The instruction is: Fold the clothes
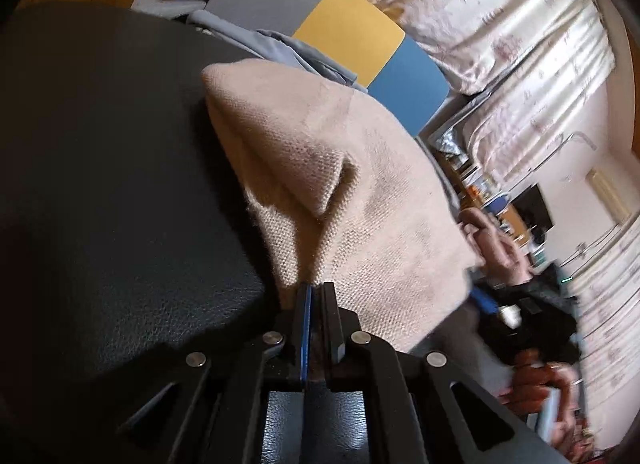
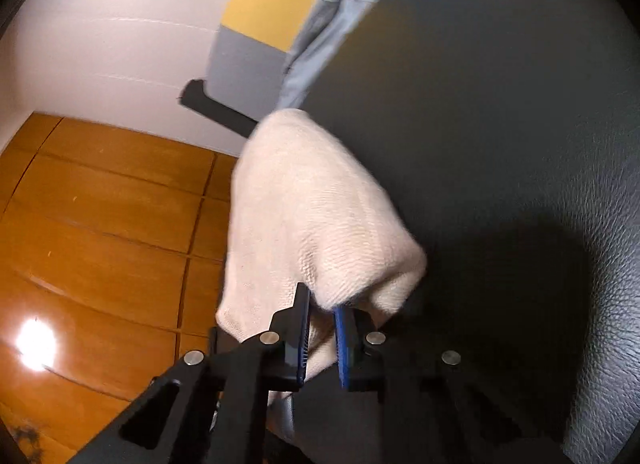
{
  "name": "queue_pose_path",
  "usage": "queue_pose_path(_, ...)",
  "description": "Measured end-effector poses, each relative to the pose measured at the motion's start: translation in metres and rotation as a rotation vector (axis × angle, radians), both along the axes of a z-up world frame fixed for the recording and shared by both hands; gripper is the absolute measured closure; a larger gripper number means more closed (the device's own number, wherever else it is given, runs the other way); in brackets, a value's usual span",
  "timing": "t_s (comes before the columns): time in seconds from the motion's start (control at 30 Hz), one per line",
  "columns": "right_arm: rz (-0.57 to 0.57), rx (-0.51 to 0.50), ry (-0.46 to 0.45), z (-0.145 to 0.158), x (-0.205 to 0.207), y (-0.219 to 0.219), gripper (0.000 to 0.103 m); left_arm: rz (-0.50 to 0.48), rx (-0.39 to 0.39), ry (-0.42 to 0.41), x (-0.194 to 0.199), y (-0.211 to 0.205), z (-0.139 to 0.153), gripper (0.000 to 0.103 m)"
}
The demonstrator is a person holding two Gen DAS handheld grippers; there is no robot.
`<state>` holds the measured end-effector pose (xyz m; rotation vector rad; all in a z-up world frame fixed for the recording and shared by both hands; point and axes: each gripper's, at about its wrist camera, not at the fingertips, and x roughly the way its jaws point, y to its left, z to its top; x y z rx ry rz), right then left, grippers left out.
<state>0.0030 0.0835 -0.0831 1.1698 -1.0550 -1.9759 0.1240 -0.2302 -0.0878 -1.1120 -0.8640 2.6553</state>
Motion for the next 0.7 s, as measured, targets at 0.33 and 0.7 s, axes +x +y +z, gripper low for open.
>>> queue_pose_path(0.33,-0.045,0.188,-0.029,-0.012,-0.005,0.023,0.099,-0.042,-0.067,-0.004,0.008,0.006,0.002,0.097)
queue_pose_path(0.7,0.147,0.544,0.368,0.055,-0.022,-0.059,0.09,-0.126,-0.313,0.141,-0.024,0.057,0.06,0.092)
